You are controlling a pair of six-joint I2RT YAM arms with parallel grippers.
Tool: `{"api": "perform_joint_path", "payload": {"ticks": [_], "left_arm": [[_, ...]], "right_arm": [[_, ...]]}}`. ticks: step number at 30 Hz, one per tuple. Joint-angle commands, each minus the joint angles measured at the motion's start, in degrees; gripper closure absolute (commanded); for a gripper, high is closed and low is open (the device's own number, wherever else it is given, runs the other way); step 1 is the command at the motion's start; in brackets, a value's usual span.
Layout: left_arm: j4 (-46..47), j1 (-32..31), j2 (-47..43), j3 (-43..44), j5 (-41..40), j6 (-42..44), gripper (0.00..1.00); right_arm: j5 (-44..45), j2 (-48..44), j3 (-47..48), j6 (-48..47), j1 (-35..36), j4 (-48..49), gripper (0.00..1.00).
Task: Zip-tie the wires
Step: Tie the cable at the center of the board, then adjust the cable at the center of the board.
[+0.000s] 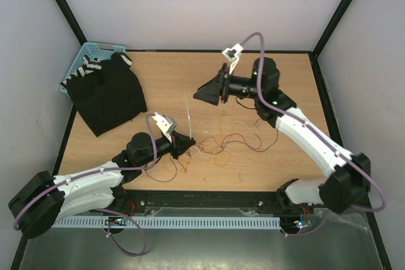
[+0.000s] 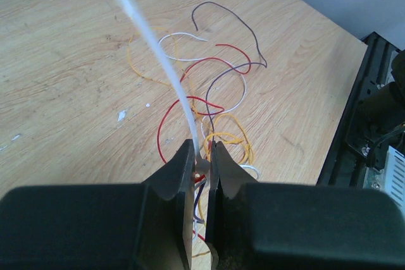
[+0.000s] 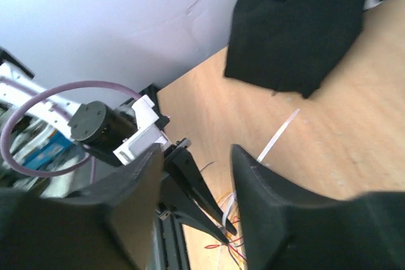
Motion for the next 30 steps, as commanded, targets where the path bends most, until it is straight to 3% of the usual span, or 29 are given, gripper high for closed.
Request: {"api": "perform_joint_path", "payload": {"ticks": [1,5,9,12,17,23,30], "left_arm": [[-10.57,0.37,-3.40,5.79,-2.47,-0.64,0.95],[-19.08,1.26,-5.27,11.14,-4.00,-1.63,0.95],[-24.96,2.53,-6.41,16.12,-4.50,-1.57,0.96],[-30.46,4.18,-6.42,21.38,-4.05,-1.56,0.96],[-38.54,6.71,-5.68,29.52,-2.86,-1.29,0.96],[-43.64,8.35,-5.31,34.31,-1.73,-2.01,0.97],[-45.54,9.02,-5.14,36.49,-0.10,-2.48,0.97]], "right_arm": [[8.91,-10.38,-4.07,-7.57,-2.84,-2.86,0.36],[17.45,-19.25,-10.19,-11.27,-4.95,-4.08,0.13],[25.39,-27.47,-15.53,-16.16,-5.10,-5.93,0.00],[27.73,-32.17,-19.30,-18.79,-5.11,-7.24,0.00],[23.48,-36.23,-26.84,-21.33,-5.13,-5.99,0.01],[13.42,-40.08,-40.91,-20.64,-5.13,10.33,0.03],[8.85,-33.33,-46.55,-25.68,-4.95,21.51,0.15]]}}
